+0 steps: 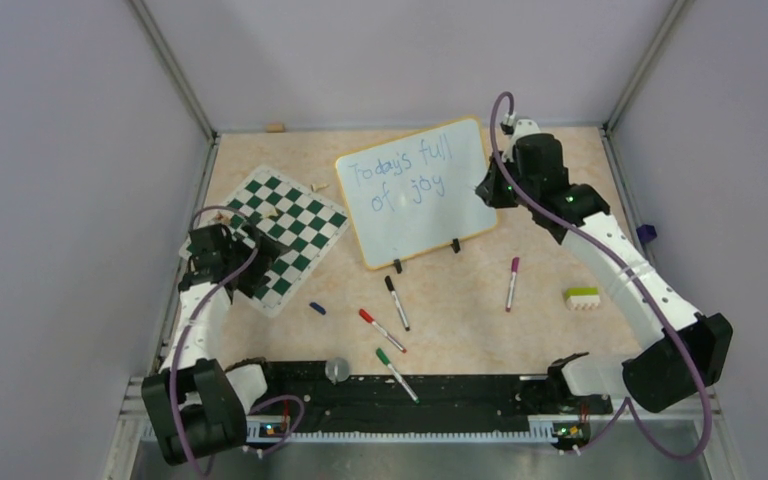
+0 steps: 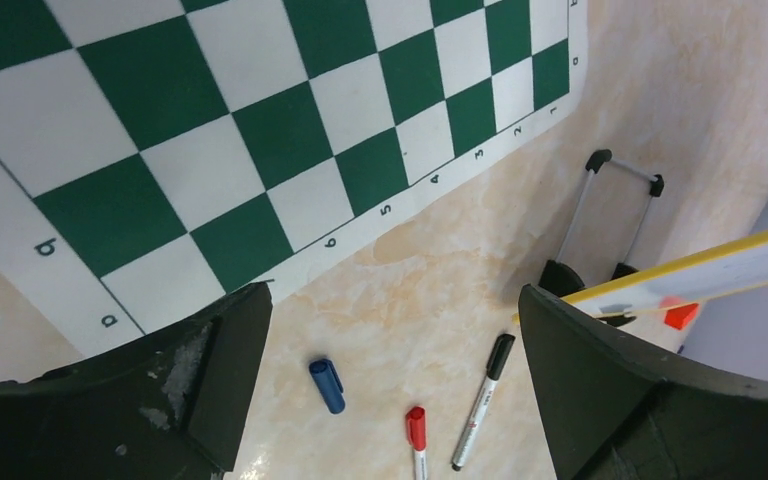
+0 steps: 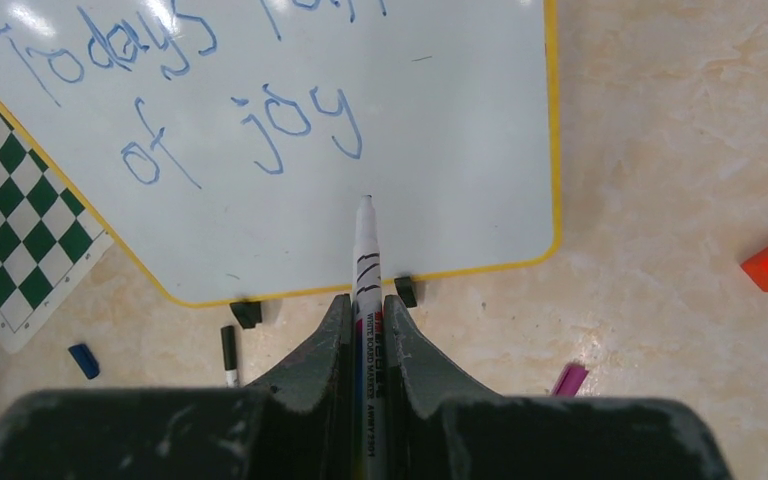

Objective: Write a sentence on the whiteboard
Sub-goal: Close the whiteboard marker at the center of the board.

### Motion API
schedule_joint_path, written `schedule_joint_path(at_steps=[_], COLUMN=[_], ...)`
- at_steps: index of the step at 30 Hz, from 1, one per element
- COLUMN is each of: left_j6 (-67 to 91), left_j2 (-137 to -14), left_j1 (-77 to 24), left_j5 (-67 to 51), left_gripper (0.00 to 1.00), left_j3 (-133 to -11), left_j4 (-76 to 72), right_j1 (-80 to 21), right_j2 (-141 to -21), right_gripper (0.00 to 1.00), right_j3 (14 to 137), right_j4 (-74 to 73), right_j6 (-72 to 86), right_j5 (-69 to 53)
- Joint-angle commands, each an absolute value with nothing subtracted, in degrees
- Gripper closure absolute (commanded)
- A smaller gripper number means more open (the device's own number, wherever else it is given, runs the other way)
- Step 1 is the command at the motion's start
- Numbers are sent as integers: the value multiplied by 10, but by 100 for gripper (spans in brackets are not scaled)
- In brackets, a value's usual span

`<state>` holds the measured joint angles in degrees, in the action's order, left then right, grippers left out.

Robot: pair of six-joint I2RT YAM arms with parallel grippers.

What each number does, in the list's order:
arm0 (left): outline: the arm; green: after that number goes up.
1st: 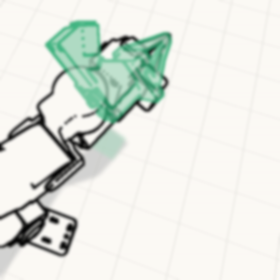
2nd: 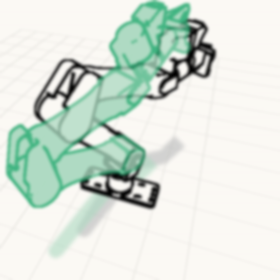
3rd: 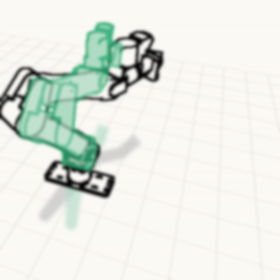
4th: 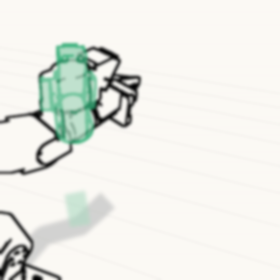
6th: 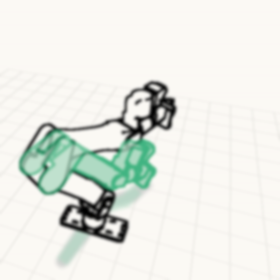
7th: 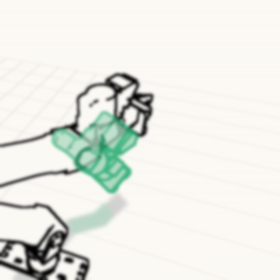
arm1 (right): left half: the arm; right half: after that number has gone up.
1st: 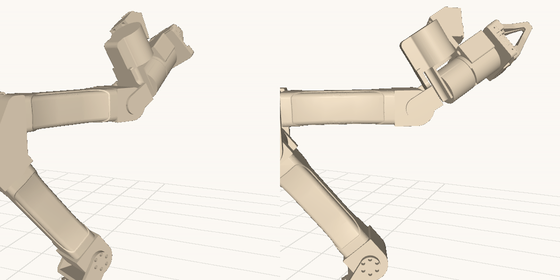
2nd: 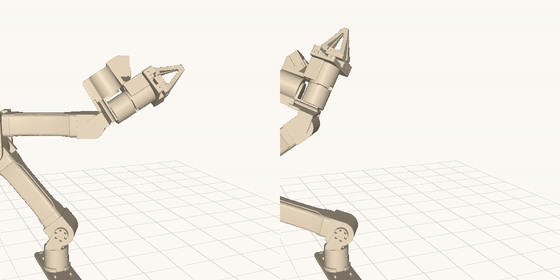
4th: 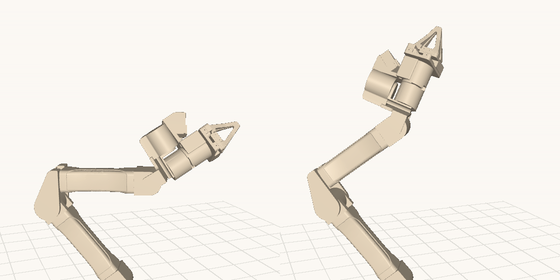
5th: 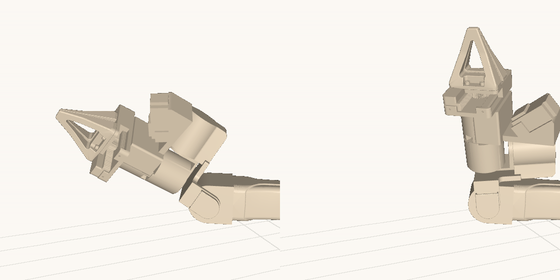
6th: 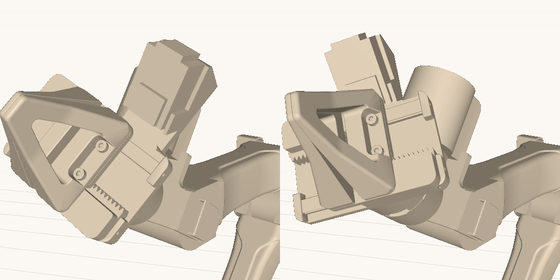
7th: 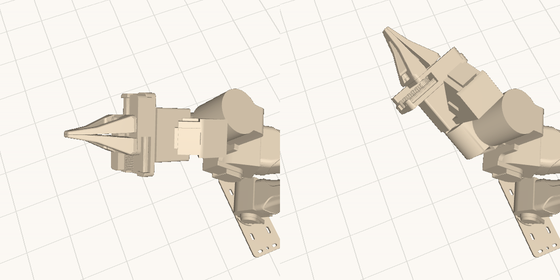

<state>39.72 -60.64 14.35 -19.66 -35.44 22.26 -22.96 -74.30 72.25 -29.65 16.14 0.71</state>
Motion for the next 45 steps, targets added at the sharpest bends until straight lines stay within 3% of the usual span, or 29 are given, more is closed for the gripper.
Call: schedule_joint_path(at_steps=[1,10,23,28,31,45], left_j6=[459,593,631,671,693,735], left_j2=[-606,-610,-580,-602,-601,-708], left_j1=[158,17,-51,-98,-116,-166], left_j5=[-234,-161,-50,13,43,93], left_gripper=[5,15,31,39,50,54], left_j3=[-386,-370,-343,-353,-354,-379], left_j4=[259,303,347,380,398,395], right_j1=[-228,-278,-296,-296,-296,-297], right_j2=[-737,-768,-706,-685,-674,-663], right_gripper=[100,100,100,100,100,100], right_j3=[772,819,763,743,733,727], right_j4=[-334,-401,-346,-344,-342,-342], right_j6=[179,189,196,197,200,196], right_j5=[2,-5,-3,-3,-3,-13])
